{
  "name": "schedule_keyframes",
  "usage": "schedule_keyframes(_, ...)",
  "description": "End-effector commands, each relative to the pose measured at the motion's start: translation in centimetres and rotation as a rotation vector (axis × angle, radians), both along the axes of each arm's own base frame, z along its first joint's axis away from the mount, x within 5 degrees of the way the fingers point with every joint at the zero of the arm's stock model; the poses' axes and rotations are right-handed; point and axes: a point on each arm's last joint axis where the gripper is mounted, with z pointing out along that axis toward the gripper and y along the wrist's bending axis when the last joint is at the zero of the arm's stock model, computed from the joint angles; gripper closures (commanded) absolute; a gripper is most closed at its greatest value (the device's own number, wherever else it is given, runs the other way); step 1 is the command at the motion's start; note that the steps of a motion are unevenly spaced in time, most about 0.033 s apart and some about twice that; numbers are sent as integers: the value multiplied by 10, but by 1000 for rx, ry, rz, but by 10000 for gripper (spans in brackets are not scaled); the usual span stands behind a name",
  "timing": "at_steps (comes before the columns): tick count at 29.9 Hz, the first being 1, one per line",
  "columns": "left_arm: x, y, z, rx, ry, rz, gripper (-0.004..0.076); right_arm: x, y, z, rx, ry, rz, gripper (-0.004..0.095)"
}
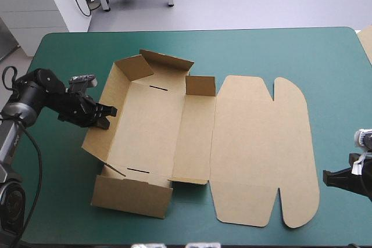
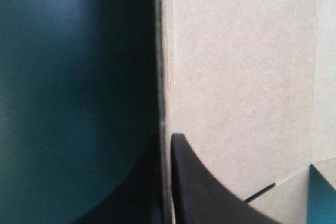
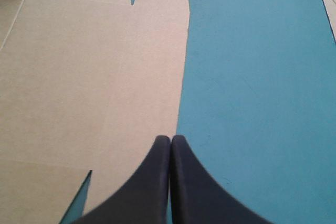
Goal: Fold the box
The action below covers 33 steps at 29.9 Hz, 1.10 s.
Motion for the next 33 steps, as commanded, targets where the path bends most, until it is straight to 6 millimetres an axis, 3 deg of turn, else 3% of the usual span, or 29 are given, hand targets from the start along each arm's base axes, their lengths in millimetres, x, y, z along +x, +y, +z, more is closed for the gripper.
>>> schedule_keyframes(1, -2, -15, 46, 193, -115, -142, 731, 0, -2, 7, -15, -31, -14, 929)
schedule_keyframes(4, 3, -34, 66, 430, -222, -280, 731, 0, -2, 7, -15, -31, -14, 928)
schedule_keyframes(8, 7, -76, 80, 559, -332, -437, 731, 0, -1, 7, -10, -26, 5, 929)
schedule_keyframes(13, 16, -115, 74, 840, -447, -611, 731, -1, 2, 5, -7, -15, 44, 929)
schedule_keyframes(17, 26, -134, 60, 1022, -463, -718, 731, -1, 3, 5, -1, -13, 48, 929)
schedule_keyframes(24, 44, -173, 36, 1055, -624, -723, 731, -1, 4, 5, 15, -8, 58, 929)
schedule_keyframes(33, 45, -204, 55, 1196, -934, -809, 731, -1, 5, 5, 25, -5, 64, 929)
